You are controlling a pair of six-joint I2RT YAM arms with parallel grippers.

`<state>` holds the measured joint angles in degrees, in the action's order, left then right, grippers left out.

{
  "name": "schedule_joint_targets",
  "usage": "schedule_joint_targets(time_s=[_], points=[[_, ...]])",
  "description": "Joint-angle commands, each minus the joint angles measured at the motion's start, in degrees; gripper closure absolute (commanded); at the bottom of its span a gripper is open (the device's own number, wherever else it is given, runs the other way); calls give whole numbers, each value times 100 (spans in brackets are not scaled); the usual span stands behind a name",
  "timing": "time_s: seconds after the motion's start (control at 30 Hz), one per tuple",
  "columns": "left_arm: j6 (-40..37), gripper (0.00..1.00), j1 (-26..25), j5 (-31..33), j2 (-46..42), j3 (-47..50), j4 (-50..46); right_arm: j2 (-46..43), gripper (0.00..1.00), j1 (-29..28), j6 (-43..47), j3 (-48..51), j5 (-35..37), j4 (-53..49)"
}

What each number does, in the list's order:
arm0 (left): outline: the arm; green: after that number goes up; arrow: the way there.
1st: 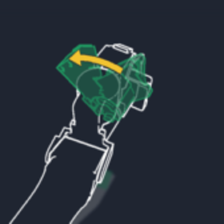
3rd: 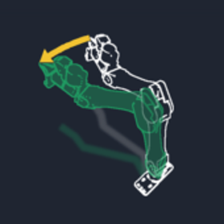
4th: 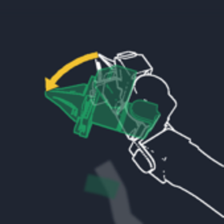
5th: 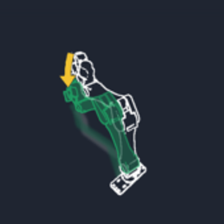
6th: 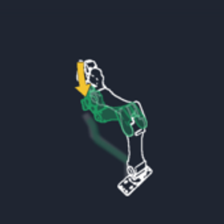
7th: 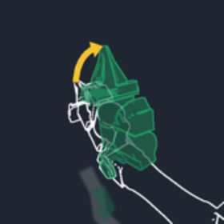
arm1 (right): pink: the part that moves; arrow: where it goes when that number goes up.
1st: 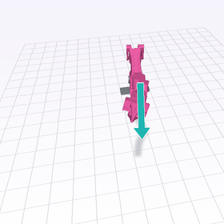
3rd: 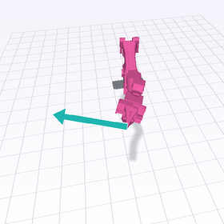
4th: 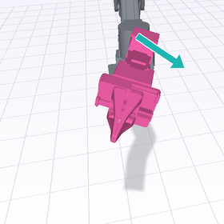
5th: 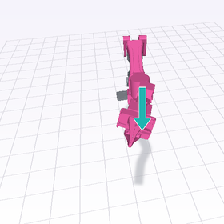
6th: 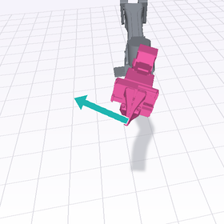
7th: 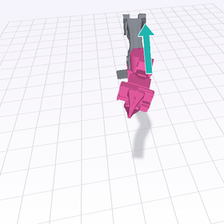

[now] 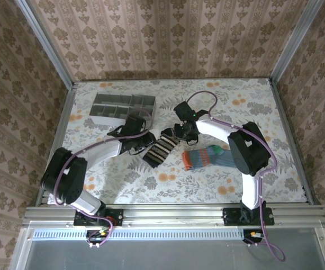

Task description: Roll the socks

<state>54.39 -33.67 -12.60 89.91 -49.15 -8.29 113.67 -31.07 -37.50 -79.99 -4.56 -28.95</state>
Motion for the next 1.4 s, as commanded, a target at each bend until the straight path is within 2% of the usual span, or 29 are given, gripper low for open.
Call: schedule_joint_targets(time_s=[0.0, 0.13, 0.3, 0.57, 0.7, 0.83, 0.93, 1.07, 1.17, 1.27, 1.37], points=[[-507, 83, -49, -324, 225, 85, -318, 381, 73, -12, -200, -241, -145, 8], [-137, 86, -236, -492, 142, 416, -322, 665, 74, -29, -182, -337, -344, 3], [441, 87, -698, -561, -264, 963, -297, 924, 74, -173, 110, -565, -634, -128], [1277, 87, -1361, -630, -640, 1308, -328, 1211, 74, -437, 396, -878, -828, -439], [1558, 87, -1549, -514, -836, 1426, -176, 917, 74, -562, 599, -757, -666, -480], [1919, 86, -1643, -344, -1340, 1672, 408, 50, 68, -652, 1046, -388, -118, -406], [2058, 85, -1380, -327, -1875, 1732, 255, -1060, 57, -801, 1626, 278, 410, 84], [1785, 77, -668, -10, -3136, 1633, -816, -2661, 37, -1468, 2998, 1496, 1067, 900], [1530, 75, 33, -113, -3898, 1671, -1416, -3348, 35, -2360, 4424, 2391, 1617, 1412], [1387, 83, 649, -535, -4204, 1911, -1672, -3799, 35, -3120, 5476, 3117, 1680, 1696], [1320, 84, 714, -818, -4174, 2068, -1677, -3707, 38, -3542, 5919, 3466, 1772, 1846]])
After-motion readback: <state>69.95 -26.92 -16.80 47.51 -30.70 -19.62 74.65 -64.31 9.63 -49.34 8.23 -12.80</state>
